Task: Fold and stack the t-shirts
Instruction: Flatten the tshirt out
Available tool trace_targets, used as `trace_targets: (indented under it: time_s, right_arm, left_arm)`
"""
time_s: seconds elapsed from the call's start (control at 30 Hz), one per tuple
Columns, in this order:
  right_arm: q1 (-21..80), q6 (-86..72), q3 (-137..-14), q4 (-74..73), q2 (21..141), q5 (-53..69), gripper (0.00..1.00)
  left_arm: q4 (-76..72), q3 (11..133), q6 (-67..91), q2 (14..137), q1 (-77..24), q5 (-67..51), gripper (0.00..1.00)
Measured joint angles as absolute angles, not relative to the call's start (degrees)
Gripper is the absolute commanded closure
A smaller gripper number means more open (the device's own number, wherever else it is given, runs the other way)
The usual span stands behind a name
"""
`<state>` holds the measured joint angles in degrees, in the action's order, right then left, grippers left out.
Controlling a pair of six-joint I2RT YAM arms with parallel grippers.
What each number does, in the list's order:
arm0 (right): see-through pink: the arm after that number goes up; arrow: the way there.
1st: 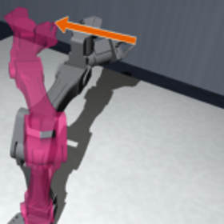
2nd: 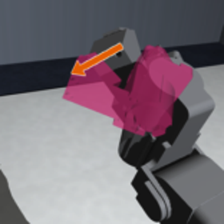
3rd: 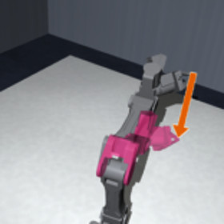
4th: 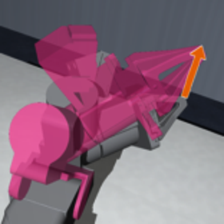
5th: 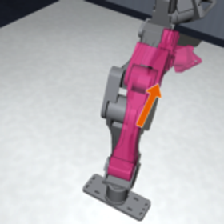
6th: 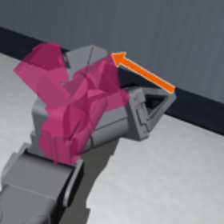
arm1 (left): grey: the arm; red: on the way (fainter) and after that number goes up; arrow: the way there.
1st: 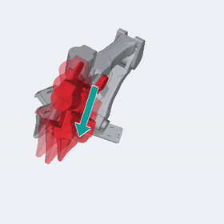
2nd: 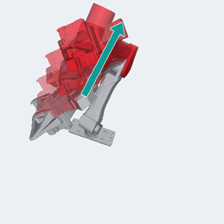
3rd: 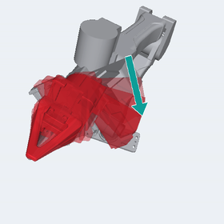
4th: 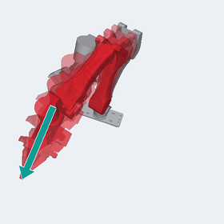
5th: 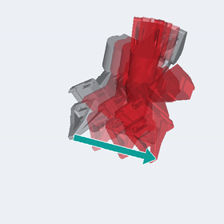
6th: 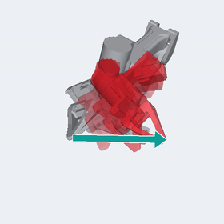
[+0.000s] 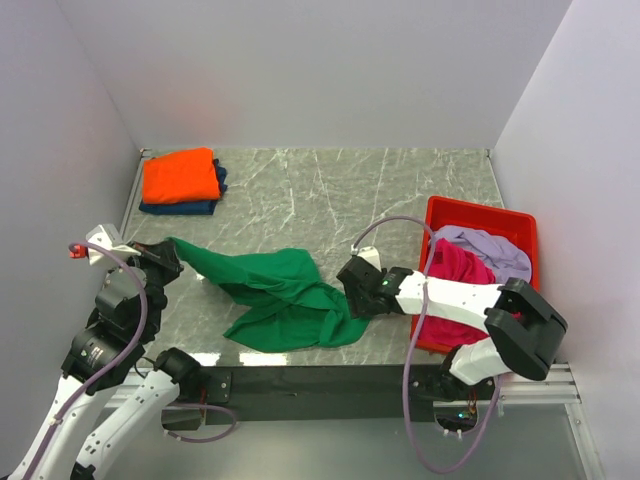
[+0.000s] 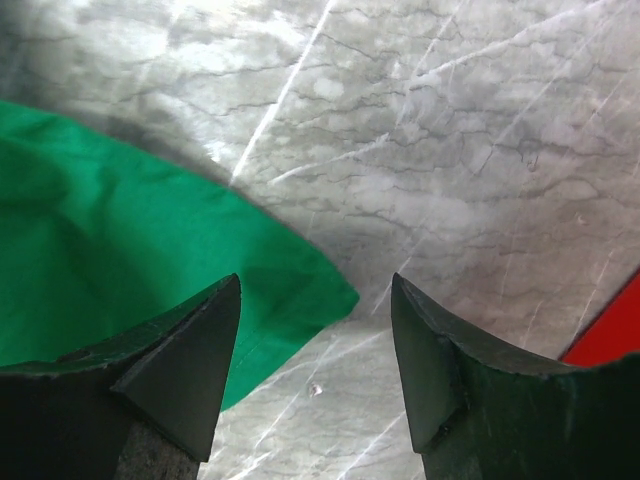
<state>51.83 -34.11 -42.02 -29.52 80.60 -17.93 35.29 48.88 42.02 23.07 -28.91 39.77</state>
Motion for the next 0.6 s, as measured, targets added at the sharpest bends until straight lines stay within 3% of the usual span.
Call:
trace_targets:
  time_s: [0.33,0.6]
  right_arm:
    - [50.0,-35.2,-41.4,-28.7,82.1,-17.3,0.36]
    - [49.0,-35.0,-40.8,-25.5,82.8,-14.9,0.5]
  left_arm:
    - [35.4,48.9,41.5,21.8,-28.9,40.4,0.99]
    - [35.4,48.9,41.3,21.7,-28.9,40.4,0.99]
